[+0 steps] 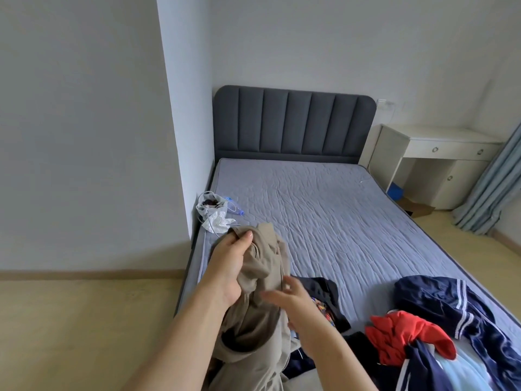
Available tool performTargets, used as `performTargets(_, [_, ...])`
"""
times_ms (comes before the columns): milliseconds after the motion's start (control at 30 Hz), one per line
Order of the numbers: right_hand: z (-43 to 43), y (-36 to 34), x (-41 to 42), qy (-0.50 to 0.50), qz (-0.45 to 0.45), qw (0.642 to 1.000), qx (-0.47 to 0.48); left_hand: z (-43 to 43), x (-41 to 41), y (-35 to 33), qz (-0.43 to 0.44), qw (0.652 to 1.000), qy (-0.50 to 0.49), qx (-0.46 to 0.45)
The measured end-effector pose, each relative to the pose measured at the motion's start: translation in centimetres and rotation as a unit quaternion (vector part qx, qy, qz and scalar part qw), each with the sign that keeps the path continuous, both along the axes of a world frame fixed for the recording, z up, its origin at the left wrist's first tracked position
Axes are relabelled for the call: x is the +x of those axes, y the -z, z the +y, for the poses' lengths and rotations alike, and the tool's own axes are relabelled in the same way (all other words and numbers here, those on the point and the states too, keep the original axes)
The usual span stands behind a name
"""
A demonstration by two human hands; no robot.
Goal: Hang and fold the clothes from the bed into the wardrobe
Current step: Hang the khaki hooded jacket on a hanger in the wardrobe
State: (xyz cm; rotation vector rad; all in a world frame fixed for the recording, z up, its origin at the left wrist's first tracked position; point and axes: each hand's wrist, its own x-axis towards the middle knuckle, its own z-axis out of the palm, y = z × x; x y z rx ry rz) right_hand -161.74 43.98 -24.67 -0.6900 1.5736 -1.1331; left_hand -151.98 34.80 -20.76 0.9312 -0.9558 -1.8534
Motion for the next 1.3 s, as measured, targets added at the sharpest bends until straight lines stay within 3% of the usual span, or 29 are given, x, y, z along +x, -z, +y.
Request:
performTargets(67, [-0.2,0.8,0.8,-0.026,0.02,0.999,0.003,0.0,-0.2,-0.6,0.038,0.999,0.024,0.018])
performTargets(167, [-0.9,0.7,1.1,0.026,0.035,0.998,-0.041,0.2,-0.5,-1.1,0.06,0.997,0.048,0.007])
performTargets(367, [-3.7,-4.3,-0.4,0.118,-0.005,0.983,-0.141,-1.2,1.0,-2.7,0.023,0.992,0.08,-0.09])
performTargets(467, [-5.6,-8.7,-1.0,0.123,-0.003,0.968,-0.218,-2.0,1.6,-4.1,-0.055,0.984,0.139,-0.101])
performTargets(533, [-6.6,-11.8,-1.1,0.112,0.004,0.958,-0.263,-2.8,1.9,-5.2,-0.154,0.969,0.14,-0.136])
performTargets(700, [-7.5,-19.3,-0.8,0.071,-0.004,0.924,-0.375,-4.6,3.0,-9.5,-0.363,0.882,-0.025,-0.299])
performTargets(767, [-7.4,-22.1,-0.7,0.057,-0.034,0.902,-0.426,-4.5,3.7,-11.8,-0.292,0.894,-0.08,-0.33])
performTargets(867, [-7.1,-25.8,-0.7,0.048,-0.104,0.875,-0.47,-3.2,4.9,-15.9,-0.053,0.938,-0.102,-0.328])
performTargets(933, [-6.7,-27.4,-0.9,0.035,-0.145,0.865,-0.479,-2.2,5.8,-18.3,0.084,0.936,-0.107,-0.324])
performTargets(1000, [-6.3,-28.0,-1.1,0.034,-0.156,0.866,-0.475,-1.6,6.4,-19.5,0.162,0.927,-0.113,-0.318])
performTargets(1167, [-5.5,-24.3,-1.3,0.098,-0.006,0.903,-0.418,-1.8,7.0,-17.9,0.169,0.952,-0.096,-0.236])
performTargets(1300, [-5.2,-16.4,-1.9,0.18,0.109,0.939,-0.27,-2.7,6.5,-12.4,0.041,0.978,-0.123,-0.165])
